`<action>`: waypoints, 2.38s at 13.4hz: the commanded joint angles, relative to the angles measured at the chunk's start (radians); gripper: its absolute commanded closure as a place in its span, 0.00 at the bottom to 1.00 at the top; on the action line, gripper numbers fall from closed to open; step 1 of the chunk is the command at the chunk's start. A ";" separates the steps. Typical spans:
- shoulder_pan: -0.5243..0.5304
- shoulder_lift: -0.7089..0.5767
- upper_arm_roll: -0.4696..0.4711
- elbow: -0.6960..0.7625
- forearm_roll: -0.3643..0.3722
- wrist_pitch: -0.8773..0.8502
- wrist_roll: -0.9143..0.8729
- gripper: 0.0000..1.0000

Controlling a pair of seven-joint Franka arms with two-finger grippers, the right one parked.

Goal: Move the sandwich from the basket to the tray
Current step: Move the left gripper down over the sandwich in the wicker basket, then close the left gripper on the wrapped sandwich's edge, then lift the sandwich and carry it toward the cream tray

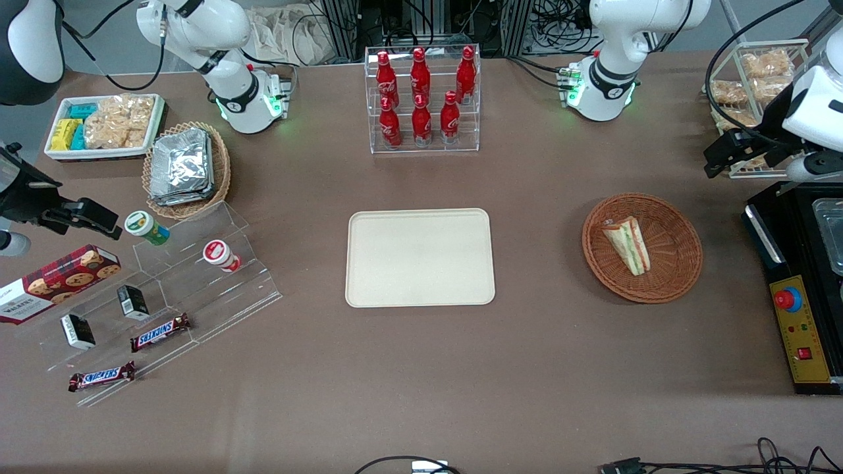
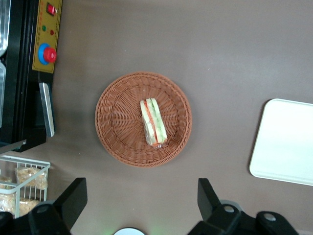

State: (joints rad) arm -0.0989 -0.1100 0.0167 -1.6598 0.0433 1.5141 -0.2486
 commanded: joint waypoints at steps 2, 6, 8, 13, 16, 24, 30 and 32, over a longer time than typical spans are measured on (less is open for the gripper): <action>-0.001 -0.022 0.003 -0.199 0.003 0.144 -0.044 0.00; -0.001 -0.017 0.002 -0.478 0.003 0.435 -0.141 0.00; -0.002 0.004 0.000 -0.575 0.004 0.579 -0.162 0.00; -0.002 0.162 0.002 -0.655 0.004 0.791 -0.169 0.00; -0.002 0.231 0.002 -0.680 0.004 0.883 -0.176 0.00; -0.008 0.319 0.000 -0.750 0.004 1.029 -0.195 0.08; -0.013 0.306 -0.004 -0.749 0.004 1.012 -0.193 0.95; -0.013 0.239 -0.018 -0.733 0.004 0.895 -0.208 0.96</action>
State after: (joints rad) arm -0.1028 0.2041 0.0118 -2.3988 0.0436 2.5032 -0.4242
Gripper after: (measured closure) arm 0.630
